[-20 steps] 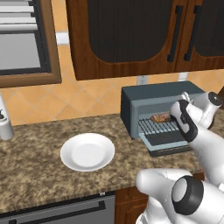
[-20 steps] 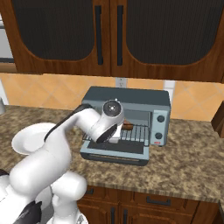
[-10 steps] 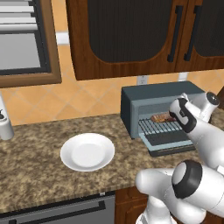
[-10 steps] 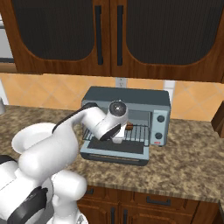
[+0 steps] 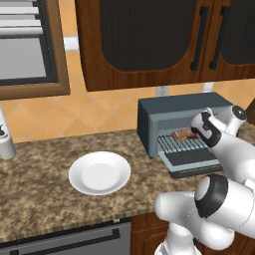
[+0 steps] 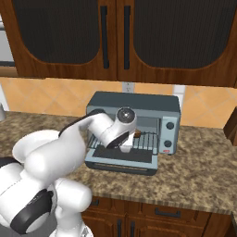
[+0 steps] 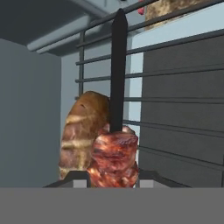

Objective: Pick up the kebab skewer and baguette bread, and place them inside the toaster oven. Close the toaster oven door and start by setting the timer.

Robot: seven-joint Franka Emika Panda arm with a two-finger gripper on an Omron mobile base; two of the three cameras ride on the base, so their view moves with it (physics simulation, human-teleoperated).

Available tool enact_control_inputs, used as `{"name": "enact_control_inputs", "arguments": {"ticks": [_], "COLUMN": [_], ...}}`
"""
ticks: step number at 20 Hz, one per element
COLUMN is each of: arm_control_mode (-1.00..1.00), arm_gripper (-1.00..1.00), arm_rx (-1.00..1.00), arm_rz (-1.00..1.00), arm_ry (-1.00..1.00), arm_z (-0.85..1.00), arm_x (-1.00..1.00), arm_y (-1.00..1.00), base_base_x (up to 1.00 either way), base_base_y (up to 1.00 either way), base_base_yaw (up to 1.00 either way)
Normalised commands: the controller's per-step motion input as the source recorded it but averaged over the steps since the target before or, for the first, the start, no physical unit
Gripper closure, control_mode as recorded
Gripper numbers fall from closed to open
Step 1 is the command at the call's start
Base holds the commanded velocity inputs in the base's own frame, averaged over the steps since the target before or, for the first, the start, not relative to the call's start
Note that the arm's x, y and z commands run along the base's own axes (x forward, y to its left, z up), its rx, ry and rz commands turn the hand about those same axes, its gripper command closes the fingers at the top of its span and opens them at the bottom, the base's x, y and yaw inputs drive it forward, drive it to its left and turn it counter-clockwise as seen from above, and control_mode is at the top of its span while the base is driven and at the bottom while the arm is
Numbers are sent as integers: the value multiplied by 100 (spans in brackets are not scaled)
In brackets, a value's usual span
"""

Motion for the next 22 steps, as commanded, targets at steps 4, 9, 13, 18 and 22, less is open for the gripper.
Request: {"name": "enact_control_inputs", "arguments": {"ticks": [4,9,13,18,22], "arm_control_mode": [-100,-100,-100,-100,-100], "arm_gripper": [100,100,100,100,100], "arm_rx": [0,0,0,0,0], "arm_rz": [0,0,0,0,0], "arm_ry": [1,1,2,0,1], "arm_z": [-1,-3,-3,-5,-3], "arm_x": [27,20,13,13,24], "arm_y": [0,-2,-3,-4,0], "base_base_x": [0,0,0,0,0], "base_base_y": [0,0,0,0,0], "base_base_yaw": [0,0,0,0,0]}}
